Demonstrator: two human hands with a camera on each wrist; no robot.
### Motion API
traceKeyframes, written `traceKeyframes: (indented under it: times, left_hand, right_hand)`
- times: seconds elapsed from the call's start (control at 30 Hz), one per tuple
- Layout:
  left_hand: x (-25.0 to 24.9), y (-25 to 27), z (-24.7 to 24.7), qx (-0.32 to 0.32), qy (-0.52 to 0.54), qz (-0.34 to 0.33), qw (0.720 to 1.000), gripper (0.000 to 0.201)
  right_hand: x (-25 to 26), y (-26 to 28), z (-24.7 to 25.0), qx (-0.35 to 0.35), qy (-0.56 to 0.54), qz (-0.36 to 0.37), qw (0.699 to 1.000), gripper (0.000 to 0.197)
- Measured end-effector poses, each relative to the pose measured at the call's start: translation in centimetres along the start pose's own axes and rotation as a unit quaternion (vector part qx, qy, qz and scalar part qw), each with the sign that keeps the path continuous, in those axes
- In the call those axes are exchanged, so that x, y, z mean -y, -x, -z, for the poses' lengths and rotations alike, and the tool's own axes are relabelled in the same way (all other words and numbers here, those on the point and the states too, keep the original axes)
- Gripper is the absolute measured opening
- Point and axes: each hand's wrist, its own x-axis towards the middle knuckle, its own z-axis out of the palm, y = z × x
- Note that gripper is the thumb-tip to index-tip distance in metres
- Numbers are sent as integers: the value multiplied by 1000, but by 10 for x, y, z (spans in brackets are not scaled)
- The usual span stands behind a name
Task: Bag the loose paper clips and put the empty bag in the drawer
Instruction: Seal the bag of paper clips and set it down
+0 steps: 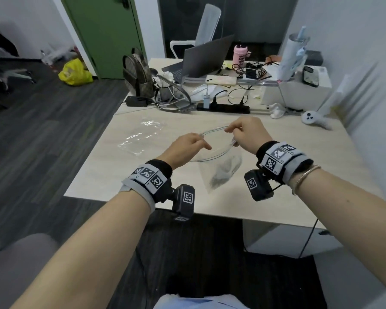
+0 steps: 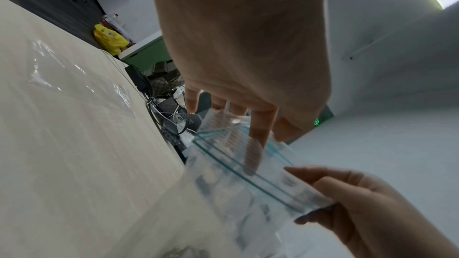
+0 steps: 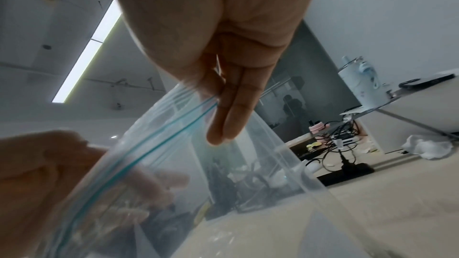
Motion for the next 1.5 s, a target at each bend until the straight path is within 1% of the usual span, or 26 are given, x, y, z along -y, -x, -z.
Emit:
traceKeyframes:
  times: [0.07,0.1,0.17,0.2,0.23,0.3,0.33,0.4,0.47,0.53,0.63,0.67,0.77,0.83,0.93,1.0,1.07,1.1,1.13,1.2,1.23,1.27,1.3,1.4,1.43,1.5]
  left_hand:
    - [1,-8,-6,32,-67,11,997,51]
    - [2,-13,-9,41,-113,15,993,54]
    - [9,-24,-13,40,-187,3,982,40]
    - [11,-30,-14,29,-192,-12,981,31]
    - [13,-35,-15,10,-173,-27,985,25]
    - [13,-44,-15,-37,-115,-54,991,20]
    - [11,-49,-15,-57,-94,-66,992,18]
    - [4,-57,-16,-77,-78,-85,990,15]
    - [0,-66,-18,-80,-80,-95,989,16]
    - [0,-74,-20,-67,-81,-84,991,19]
    - [2,-83,-22,-33,-106,-74,991,21]
    - [4,-85,-23,-32,-119,-79,989,21]
    - [12,-93,-25,-67,-161,-118,977,19]
    - [13,-97,-24,-92,-167,-127,973,17]
    - [14,-106,-17,-115,-150,-120,975,12]
    - [18,-113,-11,-119,-145,-111,976,10]
    - [25,-121,-4,-121,-115,-93,982,3]
    - [29,-125,0,-122,-95,-82,984,5]
    - [33,-130,3,-125,-82,-72,986,11]
    - [41,-137,9,-129,-70,-50,988,19]
    - [44,-140,11,-124,-73,-41,989,24]
    - [48,-144,14,-113,-83,-36,990,28]
    - [52,-148,15,-97,-98,-30,990,27]
    - [63,-155,16,-55,-151,-16,987,12]
    - [66,-156,14,-52,-168,-11,984,10]
    - [70,-158,10,-53,-208,-3,977,10]
  right_hand:
    - [-9,-3,7,-16,-9,-17,1000,35]
    - [-14,-4,11,-21,-11,-26,999,35]
    - [-24,-6,16,-33,-21,-34,999,34]
    - [-30,-7,19,-43,-37,-37,998,33]
    - [-36,-8,22,-51,-60,-45,996,33]
    - [-50,-12,28,-60,-66,-43,995,33]
    - [-57,-13,30,-55,-47,-36,997,32]
    - [-69,-15,35,-32,21,-20,999,27]
    - [-81,-17,36,-8,84,-5,996,17]
    - [-92,-20,38,8,81,-11,997,8]
    - [-107,-25,37,23,87,-25,996,13]
    - [-111,-26,36,28,95,-24,995,13]
    - [-119,-33,33,48,98,-14,994,11]
    - [-123,-38,33,44,92,-12,995,9]
    - [-124,-46,33,30,69,-8,997,5]
    - [-121,-52,31,17,58,0,998,3]
    - [-118,-60,27,-4,47,12,999,5]
    - [-117,-64,25,-13,42,18,999,5]
    - [-115,-69,22,-19,39,25,999,6]
    - [-112,-79,17,-22,36,36,998,7]
    - [-111,-84,14,-19,37,36,998,11]
    - [-111,-89,11,-13,39,30,999,16]
    - [-111,-93,7,-1,43,17,999,23]
    - [-115,-103,-6,49,50,-34,997,39]
    - [-117,-106,-11,67,56,-48,995,38]
    - [-122,-111,-18,100,77,-66,990,28]
